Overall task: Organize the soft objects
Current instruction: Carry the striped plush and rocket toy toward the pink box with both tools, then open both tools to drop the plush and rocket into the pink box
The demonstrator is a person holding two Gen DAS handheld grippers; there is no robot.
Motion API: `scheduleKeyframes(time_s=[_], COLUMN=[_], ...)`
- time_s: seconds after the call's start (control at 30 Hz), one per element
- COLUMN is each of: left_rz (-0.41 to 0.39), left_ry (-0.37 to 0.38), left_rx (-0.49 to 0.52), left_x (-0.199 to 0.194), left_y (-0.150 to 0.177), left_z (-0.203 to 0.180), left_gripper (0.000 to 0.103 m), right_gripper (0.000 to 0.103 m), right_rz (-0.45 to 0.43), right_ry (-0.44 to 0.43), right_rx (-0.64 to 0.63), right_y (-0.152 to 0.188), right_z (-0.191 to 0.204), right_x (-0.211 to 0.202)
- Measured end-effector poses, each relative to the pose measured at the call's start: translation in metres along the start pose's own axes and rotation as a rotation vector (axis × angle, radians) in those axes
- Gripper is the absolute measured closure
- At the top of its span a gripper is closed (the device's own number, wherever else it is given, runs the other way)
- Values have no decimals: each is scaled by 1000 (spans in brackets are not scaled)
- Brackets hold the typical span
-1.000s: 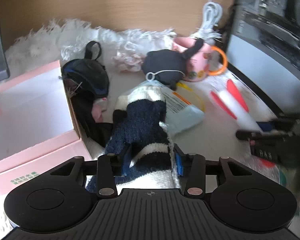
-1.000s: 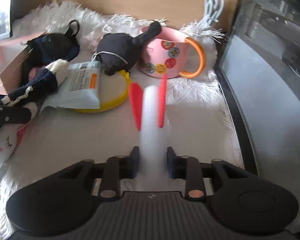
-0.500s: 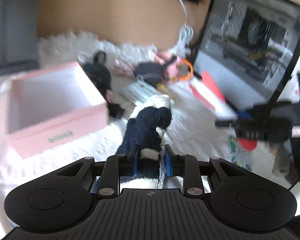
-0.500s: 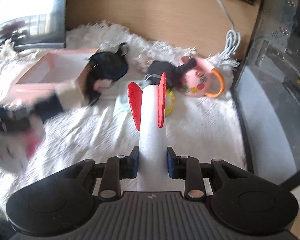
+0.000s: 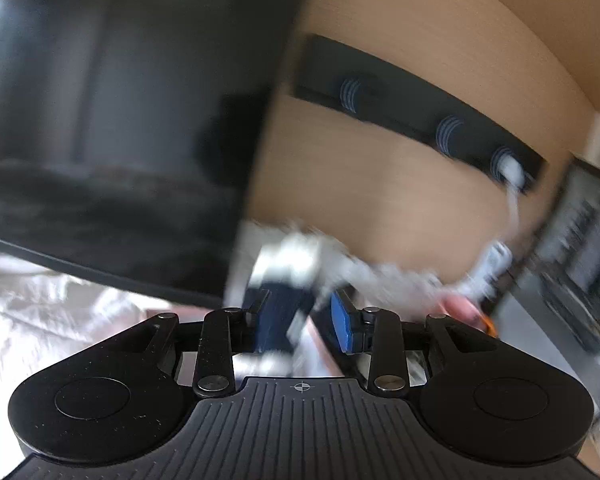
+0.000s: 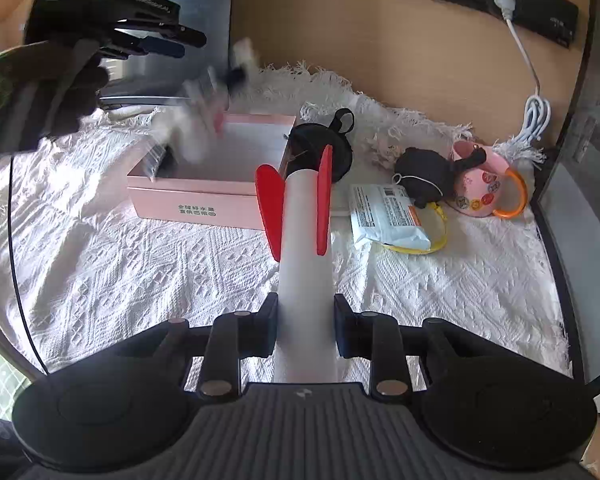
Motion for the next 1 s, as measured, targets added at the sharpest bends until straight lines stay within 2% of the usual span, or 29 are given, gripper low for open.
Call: scheduleKeyframes(time_s=[0.07,0.13,0.23,0.33,0.47,0.53,0.6,0.67,0.7,0.73,0.87,1.0], left_rz=[-18,7,69,109,99,91,93,119,126,135,156,183], left_ry=[-37,-71,-77,-80,-15,-13,-50,-92,-110,-128,-147,-112], left_rx=[-12,-58,-123,-183,-304,-297,-269,-242,-245,-259,-304,-245], left_x=[-2,-9,-24,-45,-88,-100,-108,-110,-110,-109,-101,-83], left_y=[6,21,59,100,144,158,167,177,180,185,197,195], left_z=[12,21,30,32,38,33,27,26,26,29,32,14], left_gripper=[68,68,68,68,68,68,68,68,68,68,68,68], right_gripper=[76,76,76,76,76,76,76,67,53,43,42,41], right_rz=[6,23,49,34,-38,-62,-82,-90,-77,-75,-69,-55], right_ry=[15,18,20,-3,-93,-142,-186,-259,-262,-257,-239,-195], right_rx=[6,16,19,12,-20,-20,19,66,62,53,4,-13], right_y=[3,6,3,-16,-83,-120,-156,-179,-186,-190,-172,-120], right_z=[1,2,2,9,33,51,71,87,95,102,100,62], right_x=[2,7,19,24,30,39,56,75,84,91,99,92])
Point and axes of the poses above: each gripper's, at about its wrist camera, not at the fingertips, and x roughly the way its jaws point, z to its left, y to its underside, the point moved 3 cm from there along x, roughly the way its jaws point, and after that the axes turned 10 degrees about y, right-handed, at the moved point
